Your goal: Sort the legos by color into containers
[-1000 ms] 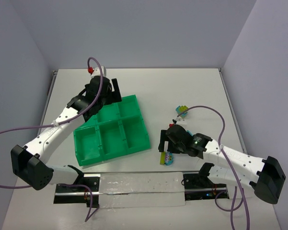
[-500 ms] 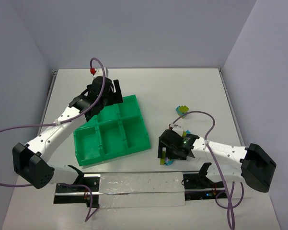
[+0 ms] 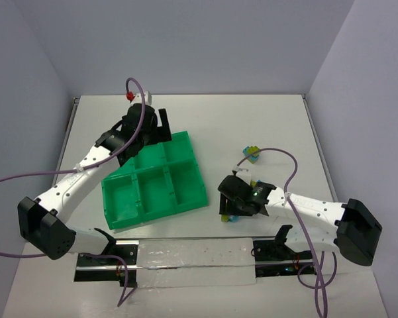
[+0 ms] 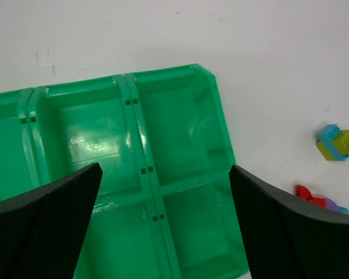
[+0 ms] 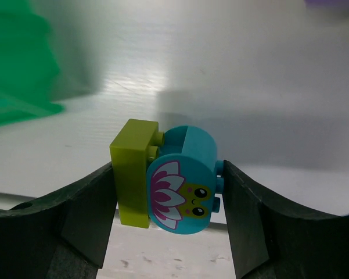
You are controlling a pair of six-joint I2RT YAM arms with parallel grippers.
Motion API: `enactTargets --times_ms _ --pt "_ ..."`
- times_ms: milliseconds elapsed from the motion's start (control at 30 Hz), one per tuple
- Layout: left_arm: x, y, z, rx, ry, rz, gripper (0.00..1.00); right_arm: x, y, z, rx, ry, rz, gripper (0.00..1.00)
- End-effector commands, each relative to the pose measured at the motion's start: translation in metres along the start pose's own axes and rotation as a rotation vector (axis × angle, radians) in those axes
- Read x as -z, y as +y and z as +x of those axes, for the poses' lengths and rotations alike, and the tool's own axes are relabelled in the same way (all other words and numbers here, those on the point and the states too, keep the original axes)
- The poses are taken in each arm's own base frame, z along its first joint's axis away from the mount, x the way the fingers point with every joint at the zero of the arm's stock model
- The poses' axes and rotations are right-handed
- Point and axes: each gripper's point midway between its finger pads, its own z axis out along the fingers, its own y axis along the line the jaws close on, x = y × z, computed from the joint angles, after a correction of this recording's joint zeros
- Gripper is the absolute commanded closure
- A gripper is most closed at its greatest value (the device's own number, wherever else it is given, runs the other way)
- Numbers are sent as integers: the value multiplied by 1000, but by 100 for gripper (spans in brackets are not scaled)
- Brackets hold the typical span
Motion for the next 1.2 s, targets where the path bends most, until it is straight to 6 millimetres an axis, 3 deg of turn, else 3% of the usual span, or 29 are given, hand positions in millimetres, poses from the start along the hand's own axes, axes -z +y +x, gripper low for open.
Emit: enactTargets --times_ms 0,133,200,300,433,600,833,1033,1167 --pt "12 -44 -21 26 -7 187 1 34 31 -56 39 -179 -84 59" --pt "15 -88 -7 73 65 418 3 64 58 -92 134 -321 -209 57" --pt "28 -121 7 102 140 630 4 78 67 -105 163 -383 -264 57" --pt "34 -139 21 145 211 752 7 87 67 -118 174 -410 -270 57" --pt "35 -135 25 210 204 742 8 87 55 -136 82 -386 -238 54" --pt "42 -122 25 328 125 736 7 86 43 -175 -134 -359 -224 52" --pt "45 -136 40 372 135 839 6 87 66 -223 -280 -378 -245 51" --pt "49 -140 58 374 73 921 2 81 92 -230 -339 -312 -330 51" --pt "50 -140 65 355 58 952 5 82 98 -231 -337 -297 -367 51"
